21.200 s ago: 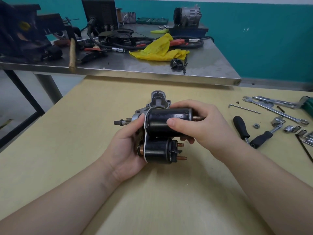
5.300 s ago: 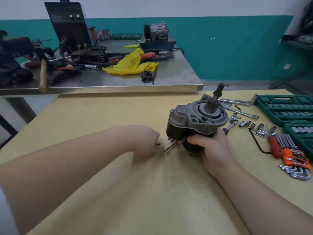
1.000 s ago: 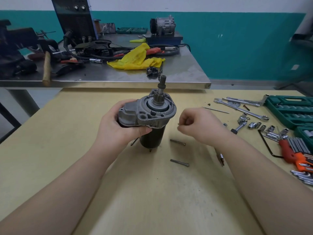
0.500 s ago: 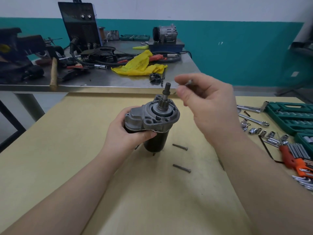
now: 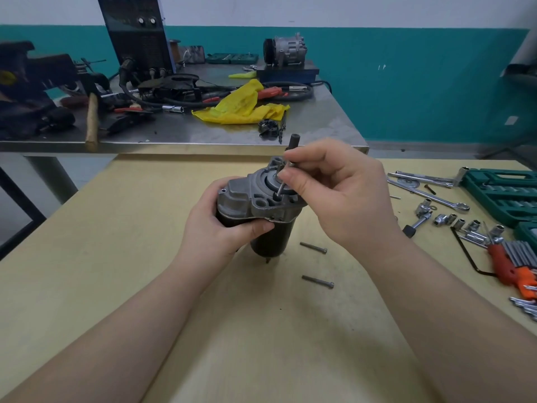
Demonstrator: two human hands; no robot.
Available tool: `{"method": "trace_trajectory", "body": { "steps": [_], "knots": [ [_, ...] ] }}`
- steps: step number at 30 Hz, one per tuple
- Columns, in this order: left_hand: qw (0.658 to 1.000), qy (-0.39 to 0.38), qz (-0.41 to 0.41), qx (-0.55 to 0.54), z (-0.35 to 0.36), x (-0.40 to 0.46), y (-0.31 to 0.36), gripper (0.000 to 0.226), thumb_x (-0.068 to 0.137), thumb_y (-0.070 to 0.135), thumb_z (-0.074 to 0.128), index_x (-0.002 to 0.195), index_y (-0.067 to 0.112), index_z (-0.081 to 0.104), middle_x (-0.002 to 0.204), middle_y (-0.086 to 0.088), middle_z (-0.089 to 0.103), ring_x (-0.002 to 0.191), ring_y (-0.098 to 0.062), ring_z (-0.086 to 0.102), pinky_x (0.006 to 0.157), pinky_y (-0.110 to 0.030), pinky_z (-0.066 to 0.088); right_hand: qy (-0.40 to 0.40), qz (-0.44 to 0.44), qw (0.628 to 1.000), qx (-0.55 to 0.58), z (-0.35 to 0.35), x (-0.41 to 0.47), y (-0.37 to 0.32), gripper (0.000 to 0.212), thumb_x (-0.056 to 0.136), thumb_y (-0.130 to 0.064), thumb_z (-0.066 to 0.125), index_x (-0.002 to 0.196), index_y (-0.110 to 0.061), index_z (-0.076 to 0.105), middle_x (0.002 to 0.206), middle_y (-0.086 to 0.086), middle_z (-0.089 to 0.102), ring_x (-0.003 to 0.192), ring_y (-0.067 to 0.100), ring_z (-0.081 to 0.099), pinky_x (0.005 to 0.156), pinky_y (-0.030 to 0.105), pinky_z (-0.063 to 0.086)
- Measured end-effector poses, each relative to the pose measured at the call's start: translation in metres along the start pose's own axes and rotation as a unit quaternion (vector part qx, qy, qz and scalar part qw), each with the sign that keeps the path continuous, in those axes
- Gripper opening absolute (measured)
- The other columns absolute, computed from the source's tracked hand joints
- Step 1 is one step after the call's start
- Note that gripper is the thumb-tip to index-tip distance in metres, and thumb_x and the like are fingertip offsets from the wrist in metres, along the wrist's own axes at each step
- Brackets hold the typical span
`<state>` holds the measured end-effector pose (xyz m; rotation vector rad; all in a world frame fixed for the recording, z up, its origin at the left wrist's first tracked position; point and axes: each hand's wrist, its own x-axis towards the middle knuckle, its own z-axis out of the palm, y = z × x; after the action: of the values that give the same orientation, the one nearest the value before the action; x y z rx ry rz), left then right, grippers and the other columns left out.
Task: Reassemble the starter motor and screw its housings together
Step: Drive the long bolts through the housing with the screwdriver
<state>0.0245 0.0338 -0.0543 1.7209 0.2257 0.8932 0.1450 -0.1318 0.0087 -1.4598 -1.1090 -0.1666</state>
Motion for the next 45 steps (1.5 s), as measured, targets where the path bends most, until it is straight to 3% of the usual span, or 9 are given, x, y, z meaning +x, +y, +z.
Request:
{"method": "trace_trajectory", "body": {
  "steps": [4, 7, 15, 24, 28, 32, 39, 45],
  "knots": [
    [1.000, -0.006, -0.003, 0.000, 0.000, 0.000, -0.002, 0.068, 0.062, 0.038, 0.101, 0.122, 0.043, 0.068, 0.122, 0.006, 0.078, 0.113, -0.015, 0.075, 0.088, -0.021, 0.059, -0.033, -0.014, 0.998, -0.052, 0.001, -0.001, 0.000, 0.022, 0.095, -0.013, 0.080, 0.108, -0.028, 0.072, 0.095, -0.013, 0.078, 0.094, 0.006, 0.076, 0.078, 0.022, 0.061],
    [1.000, -0.006, -0.003, 0.004, -0.001, 0.000, -0.002, 0.068, 0.062, 0.040, 0.100, 0.121, 0.045, 0.068, 0.122, 0.007, 0.077, 0.113, -0.013, 0.075, 0.089, -0.021, 0.059, -0.041, -0.014, 0.997, -0.066, 0.000, -0.001, 0.000, 0.013, 0.094, -0.014, 0.081, 0.105, -0.020, 0.077, 0.093, -0.019, 0.075, 0.091, 0.003, 0.073, 0.072, 0.017, 0.057],
    [1.000, -0.005, -0.010, -0.005, 0.000, -0.001, -0.002, 0.067, 0.064, 0.037, 0.101, 0.122, 0.041, 0.068, 0.121, 0.007, 0.078, 0.113, -0.015, 0.075, 0.089, -0.022, 0.059, -0.025, 0.029, 0.999, -0.033, 0.000, -0.001, -0.002, 0.021, 0.092, -0.018, 0.084, 0.095, -0.035, 0.074, 0.090, -0.015, 0.078, 0.088, 0.012, 0.075, 0.070, 0.028, 0.063],
    [1.000, -0.003, -0.010, -0.009, 0.001, -0.002, -0.002, 0.065, 0.068, 0.023, 0.101, 0.124, 0.033, 0.068, 0.119, 0.006, 0.079, 0.111, -0.014, 0.076, 0.088, -0.020, 0.058, -0.016, 0.039, 0.999, -0.022, 0.003, -0.005, -0.003, 0.020, 0.093, -0.013, 0.084, 0.096, -0.031, 0.074, 0.092, -0.013, 0.077, 0.090, 0.009, 0.075, 0.070, 0.022, 0.062],
    [1.000, -0.002, -0.009, -0.006, 0.001, -0.001, -0.001, 0.067, 0.066, 0.032, 0.101, 0.124, 0.035, 0.068, 0.119, 0.006, 0.079, 0.111, -0.014, 0.076, 0.089, -0.022, 0.060, -0.030, 0.033, 0.998, -0.049, 0.001, -0.004, -0.001, 0.014, 0.092, -0.013, 0.084, 0.097, -0.025, 0.077, 0.091, -0.013, 0.076, 0.088, 0.009, 0.073, 0.071, 0.019, 0.059],
    [1.000, 0.003, -0.012, -0.003, 0.000, -0.002, -0.003, 0.067, 0.066, 0.032, 0.102, 0.123, 0.036, 0.068, 0.119, 0.006, 0.079, 0.111, -0.014, 0.076, 0.089, -0.023, 0.060, -0.042, -0.010, 0.995, -0.090, 0.002, -0.007, 0.001, 0.010, 0.090, -0.011, 0.085, 0.099, -0.014, 0.083, 0.093, -0.002, 0.077, 0.089, 0.014, 0.071, 0.076, 0.024, 0.059],
    [1.000, 0.009, -0.023, 0.009, 0.000, -0.002, -0.002, 0.065, 0.065, 0.029, 0.102, 0.121, 0.036, 0.069, 0.117, 0.008, 0.079, 0.109, -0.012, 0.076, 0.089, -0.023, 0.060, -0.094, -0.038, 0.985, -0.140, -0.008, 0.002, -0.005, 0.011, 0.092, -0.009, 0.082, 0.100, -0.015, 0.086, 0.092, -0.004, 0.076, 0.086, 0.009, 0.069, 0.073, 0.012, 0.049],
    [0.999, 0.009, -0.027, 0.017, 0.001, -0.002, -0.001, 0.065, 0.066, 0.020, 0.102, 0.121, 0.030, 0.070, 0.114, 0.009, 0.080, 0.106, -0.011, 0.077, 0.086, -0.021, 0.060, -0.133, 0.002, 0.975, -0.175, -0.013, 0.007, -0.011, 0.012, 0.094, -0.015, 0.080, 0.104, -0.021, 0.085, 0.092, -0.010, 0.072, 0.087, 0.005, 0.064, 0.073, 0.011, 0.047]
  ]
}}
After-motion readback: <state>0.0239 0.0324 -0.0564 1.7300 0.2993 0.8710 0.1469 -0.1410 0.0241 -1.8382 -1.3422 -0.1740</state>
